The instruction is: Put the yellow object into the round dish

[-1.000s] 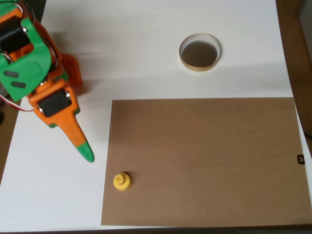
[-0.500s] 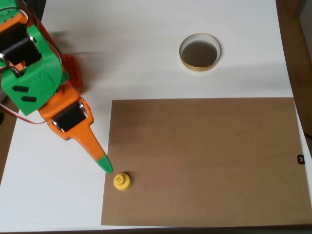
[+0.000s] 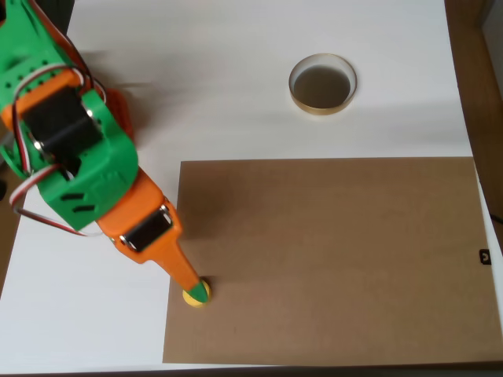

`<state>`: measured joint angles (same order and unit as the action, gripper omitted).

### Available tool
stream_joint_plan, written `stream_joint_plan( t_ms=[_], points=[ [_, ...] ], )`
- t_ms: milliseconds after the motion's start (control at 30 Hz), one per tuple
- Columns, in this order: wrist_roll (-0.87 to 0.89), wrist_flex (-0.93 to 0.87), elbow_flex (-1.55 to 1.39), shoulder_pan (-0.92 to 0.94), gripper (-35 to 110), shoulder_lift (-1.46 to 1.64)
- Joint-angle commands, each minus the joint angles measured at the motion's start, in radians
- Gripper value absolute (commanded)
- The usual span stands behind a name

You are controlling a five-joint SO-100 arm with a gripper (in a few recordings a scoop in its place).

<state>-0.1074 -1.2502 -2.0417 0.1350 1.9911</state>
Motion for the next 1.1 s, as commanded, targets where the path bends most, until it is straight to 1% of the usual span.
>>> stream_joint_plan(
  t_ms=[0,167,533,1067],
  points=[
    [-0.025,-0.015,0.092,-0.012,35,-0.072],
    [-0.025,0.014,0.104,-0.015,34,-0.172],
    [-0.032,0.060,0.126,-0.003,33,-0.278],
    [-0.038,0.048,0.278,0.014,29,-0.499]
  ],
)
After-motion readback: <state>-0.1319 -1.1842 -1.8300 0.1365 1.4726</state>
